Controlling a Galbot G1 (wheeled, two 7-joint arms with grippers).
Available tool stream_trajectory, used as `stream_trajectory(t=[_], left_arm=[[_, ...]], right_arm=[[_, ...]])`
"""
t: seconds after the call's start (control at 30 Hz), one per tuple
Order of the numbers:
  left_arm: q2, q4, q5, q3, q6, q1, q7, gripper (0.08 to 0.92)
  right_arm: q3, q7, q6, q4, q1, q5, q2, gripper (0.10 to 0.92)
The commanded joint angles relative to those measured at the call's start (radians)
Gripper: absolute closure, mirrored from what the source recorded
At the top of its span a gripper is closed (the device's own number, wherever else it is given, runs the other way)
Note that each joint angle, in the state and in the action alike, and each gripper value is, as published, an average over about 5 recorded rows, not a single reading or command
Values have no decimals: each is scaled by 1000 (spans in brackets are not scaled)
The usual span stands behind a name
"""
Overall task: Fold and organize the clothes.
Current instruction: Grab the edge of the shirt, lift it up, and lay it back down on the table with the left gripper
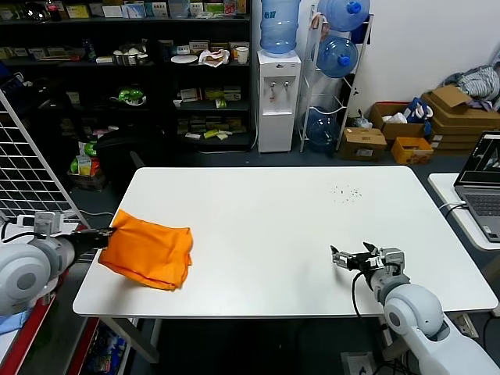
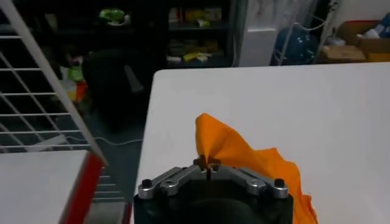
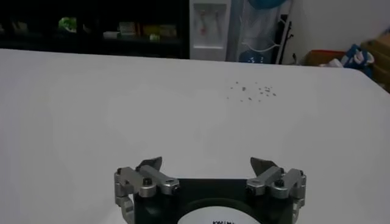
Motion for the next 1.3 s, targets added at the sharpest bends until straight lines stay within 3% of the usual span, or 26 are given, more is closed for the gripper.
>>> stream_trajectory(t=[0.03,0.33,0.5,0.63,0.73,0.87,0.97,1.03,1.13,1.3], left_arm=[[103,46,-135,-74,8,22,-205,905],[111,48,-170,-87,0,16,-243,905],[24,-113,-234,-32,-72,-7,-292,905],[-178,-270,-236,221,-133,-186,-293,905],[-397,-276,-271,520,-151,-417,-370,905],[-743,-68,-287,769,-159,-619,-460,905],[-991,160,-244,855,-150,-678,-483,905],[-1108,294,-197,876,-142,-690,-476,905],[-1202,431,-121,881,-137,-694,-445,905],[-1241,516,-46,862,-138,-694,-402,905]], right_arm=[[-4,-25,21,-12,8,-36,6,104],[-6,-21,20,-15,7,-44,15,104],[-4,-8,13,-9,3,-53,28,104],[5,18,-2,7,-13,-57,42,104],[23,42,-15,21,-35,-55,50,104],[47,77,-34,34,-59,-48,63,104],[58,97,-45,40,-66,-46,74,104],[63,106,-48,43,-68,-45,80,104],[71,112,-48,46,-72,-43,84,104],[86,112,-23,55,-83,-37,82,104]])
